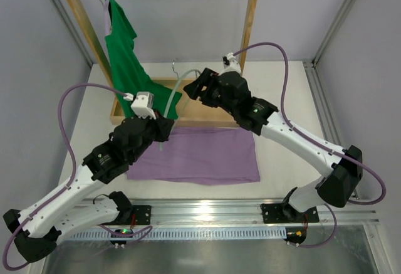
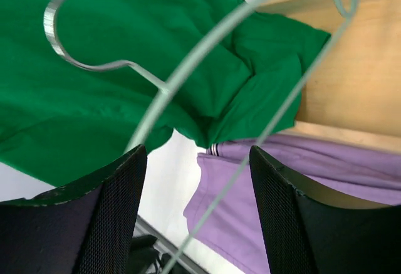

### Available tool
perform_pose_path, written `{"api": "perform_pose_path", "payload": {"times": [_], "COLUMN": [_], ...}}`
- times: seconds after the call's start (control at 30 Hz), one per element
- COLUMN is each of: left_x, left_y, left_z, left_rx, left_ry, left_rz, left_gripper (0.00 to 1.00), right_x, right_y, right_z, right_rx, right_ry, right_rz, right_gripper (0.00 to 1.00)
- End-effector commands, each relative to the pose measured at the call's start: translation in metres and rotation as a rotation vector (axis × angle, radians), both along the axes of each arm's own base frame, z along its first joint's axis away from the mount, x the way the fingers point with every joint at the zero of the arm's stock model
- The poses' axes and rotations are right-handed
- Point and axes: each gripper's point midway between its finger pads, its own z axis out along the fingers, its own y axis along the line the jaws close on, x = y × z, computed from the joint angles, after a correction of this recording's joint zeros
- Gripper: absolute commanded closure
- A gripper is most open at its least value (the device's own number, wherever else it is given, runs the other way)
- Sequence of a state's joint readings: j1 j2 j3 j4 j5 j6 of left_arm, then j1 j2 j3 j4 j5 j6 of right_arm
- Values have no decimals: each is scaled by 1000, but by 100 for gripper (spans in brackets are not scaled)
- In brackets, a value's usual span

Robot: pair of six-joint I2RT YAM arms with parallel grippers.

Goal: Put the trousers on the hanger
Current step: Pass the hanger from the left arm to the right

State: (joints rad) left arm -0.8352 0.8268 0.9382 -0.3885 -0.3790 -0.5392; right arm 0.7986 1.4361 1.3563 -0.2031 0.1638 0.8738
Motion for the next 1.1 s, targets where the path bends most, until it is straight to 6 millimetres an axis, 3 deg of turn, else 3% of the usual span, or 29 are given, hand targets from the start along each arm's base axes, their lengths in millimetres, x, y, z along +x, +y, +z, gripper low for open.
{"api": "perform_pose_path", "payload": {"times": [0.0,0.13,0.23,0.5,0.8,0.93,1.03,1.07], "left_x": [-3,-1,0,1,3,5,6,6], "left_y": [-10,-9,-14,-24,-29,-31,-34,-34], "left_z": [21,17,14,10,5,-1,-3,-4], "left_rx": [-109,-95,-100,-94,-92,-77,-68,-68], "left_ry": [-42,-40,-36,-23,-13,-5,-3,-3], "left_rz": [-22,-11,-21,-35,-28,-22,-19,-18], "left_gripper": [100,100,100,100,100,100,100,100], "right_x": [13,8,8,22,36,44,45,44], "right_y": [-1,9,9,20,23,21,27,28], "right_z": [47,57,58,15,-11,-21,-24,-25], "right_rx": [-23,42,-5,-251,-398,-464,-479,-479], "right_ry": [-144,-131,-102,-69,-44,-27,-30,-28], "right_rz": [-78,-71,-120,-132,-174,-207,-176,-170], "right_gripper": [31,31,24,25,30,38,54,66]}}
